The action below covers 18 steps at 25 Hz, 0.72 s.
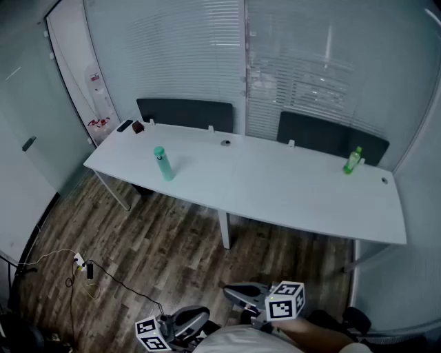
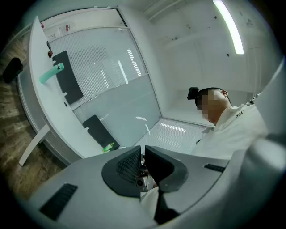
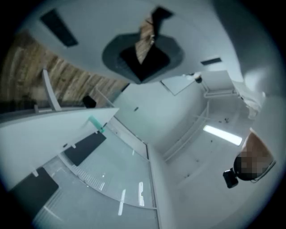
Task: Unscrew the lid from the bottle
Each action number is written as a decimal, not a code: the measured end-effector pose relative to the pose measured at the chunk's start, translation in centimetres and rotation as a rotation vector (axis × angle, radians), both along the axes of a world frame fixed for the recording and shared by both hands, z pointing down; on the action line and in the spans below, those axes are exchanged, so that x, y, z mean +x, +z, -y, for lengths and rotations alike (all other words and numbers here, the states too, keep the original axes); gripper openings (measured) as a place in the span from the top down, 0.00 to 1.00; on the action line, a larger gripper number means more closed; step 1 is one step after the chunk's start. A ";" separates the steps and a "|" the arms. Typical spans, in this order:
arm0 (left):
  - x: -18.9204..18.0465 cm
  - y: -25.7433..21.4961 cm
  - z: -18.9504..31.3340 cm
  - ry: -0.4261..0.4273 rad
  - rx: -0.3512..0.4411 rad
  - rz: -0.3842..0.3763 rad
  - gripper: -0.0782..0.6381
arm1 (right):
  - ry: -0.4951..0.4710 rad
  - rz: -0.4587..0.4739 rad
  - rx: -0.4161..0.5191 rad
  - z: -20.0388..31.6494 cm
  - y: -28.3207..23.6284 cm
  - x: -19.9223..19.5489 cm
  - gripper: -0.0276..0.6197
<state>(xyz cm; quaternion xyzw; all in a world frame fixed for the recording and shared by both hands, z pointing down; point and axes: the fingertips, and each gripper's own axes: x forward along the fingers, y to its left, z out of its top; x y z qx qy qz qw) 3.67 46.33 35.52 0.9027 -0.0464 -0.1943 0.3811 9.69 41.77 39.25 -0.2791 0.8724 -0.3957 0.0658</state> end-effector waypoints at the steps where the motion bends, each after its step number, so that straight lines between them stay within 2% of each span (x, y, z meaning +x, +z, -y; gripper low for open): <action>1: -0.2 0.0 0.3 -0.008 0.000 -0.001 0.84 | 0.001 -0.004 0.002 0.2 0.0 0.0 0.92; 10: -0.7 -0.2 1.3 -0.036 0.007 0.004 0.84 | -0.014 -0.039 0.028 0.7 0.0 -0.4 0.92; 13: -1.2 -0.4 2.0 -0.075 0.015 0.008 0.84 | -0.025 -0.049 0.055 0.8 -0.4 -0.5 0.92; 18: -1.6 -0.5 2.9 -0.154 0.037 0.032 0.83 | -0.026 -0.119 0.108 1.2 -0.5 -0.1 0.92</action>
